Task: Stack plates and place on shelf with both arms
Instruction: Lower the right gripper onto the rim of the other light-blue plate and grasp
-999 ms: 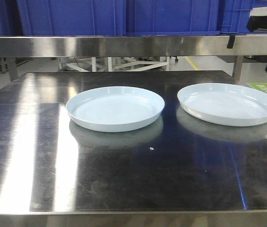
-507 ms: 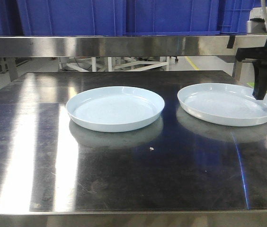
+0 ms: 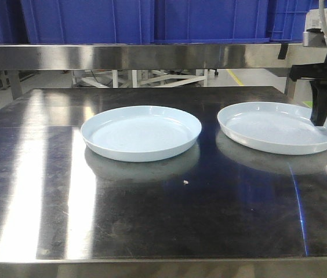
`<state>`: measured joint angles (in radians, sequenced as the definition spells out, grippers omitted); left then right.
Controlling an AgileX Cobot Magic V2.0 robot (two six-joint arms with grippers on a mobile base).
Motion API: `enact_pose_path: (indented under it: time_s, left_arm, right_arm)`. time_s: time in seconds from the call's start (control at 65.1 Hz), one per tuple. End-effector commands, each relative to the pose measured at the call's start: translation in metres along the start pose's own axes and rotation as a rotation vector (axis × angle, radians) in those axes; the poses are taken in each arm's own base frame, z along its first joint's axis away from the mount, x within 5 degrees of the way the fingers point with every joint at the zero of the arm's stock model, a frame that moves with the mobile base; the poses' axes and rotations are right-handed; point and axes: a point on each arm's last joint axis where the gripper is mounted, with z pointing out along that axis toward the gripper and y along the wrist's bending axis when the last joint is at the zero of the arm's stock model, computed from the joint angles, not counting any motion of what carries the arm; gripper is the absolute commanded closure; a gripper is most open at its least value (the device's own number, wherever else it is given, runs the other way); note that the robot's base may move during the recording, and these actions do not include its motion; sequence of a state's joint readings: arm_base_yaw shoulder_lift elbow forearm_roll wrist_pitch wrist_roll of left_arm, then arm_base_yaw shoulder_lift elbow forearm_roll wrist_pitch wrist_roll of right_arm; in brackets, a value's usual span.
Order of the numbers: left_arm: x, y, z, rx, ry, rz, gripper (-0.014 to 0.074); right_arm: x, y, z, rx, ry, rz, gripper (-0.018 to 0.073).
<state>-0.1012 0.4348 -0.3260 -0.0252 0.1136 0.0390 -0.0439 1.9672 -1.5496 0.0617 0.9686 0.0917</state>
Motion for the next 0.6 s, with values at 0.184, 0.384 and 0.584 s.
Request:
enact_pose_path:
  time_s: [0.184,0.384,0.584]
  left_arm:
    - [-0.018,0.001,-0.001,-0.005,-0.112,-0.006,0.0513]
    - [-0.018,0.001,-0.001,-0.005,-0.112,-0.006,0.0513]
    - [-0.018,0.001,-0.001,-0.005,-0.112,-0.006,0.0513]
  right_arm:
    - [-0.011,0.000,-0.021,-0.008,-0.104,-0.003,0.0167]
    - [-0.012,0.000,-0.019,-0.008,-0.105,-0.003,0.0168]
    - [-0.012,0.000,-0.019,-0.008,-0.107,-0.003,0.0314]
